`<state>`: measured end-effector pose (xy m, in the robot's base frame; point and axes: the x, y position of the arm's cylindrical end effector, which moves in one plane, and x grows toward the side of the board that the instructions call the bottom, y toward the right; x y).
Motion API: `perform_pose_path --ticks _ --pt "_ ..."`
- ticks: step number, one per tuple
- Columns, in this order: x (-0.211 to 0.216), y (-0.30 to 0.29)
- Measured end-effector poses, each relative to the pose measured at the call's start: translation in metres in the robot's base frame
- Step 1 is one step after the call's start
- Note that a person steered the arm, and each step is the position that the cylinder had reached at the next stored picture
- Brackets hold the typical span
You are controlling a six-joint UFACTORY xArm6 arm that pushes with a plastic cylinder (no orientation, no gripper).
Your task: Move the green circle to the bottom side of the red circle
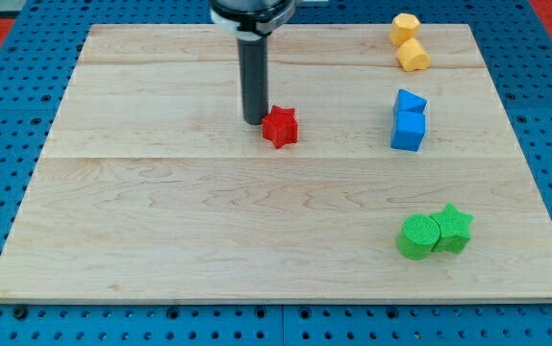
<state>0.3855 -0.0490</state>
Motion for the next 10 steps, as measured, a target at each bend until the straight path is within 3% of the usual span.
perform_pose_path --ticks 1,2,3,4,5,6,7,8,10 --pt "0.083 0.003" --pt "0.124 0.132" --pt "0.129 0.252" --pt "0.121 0.331" --pt "0.175 0.341" --pt "0.207 0.249" --pt "0.172 0.152" --pt "0.139 0.110" --pt "0.138 0.064"
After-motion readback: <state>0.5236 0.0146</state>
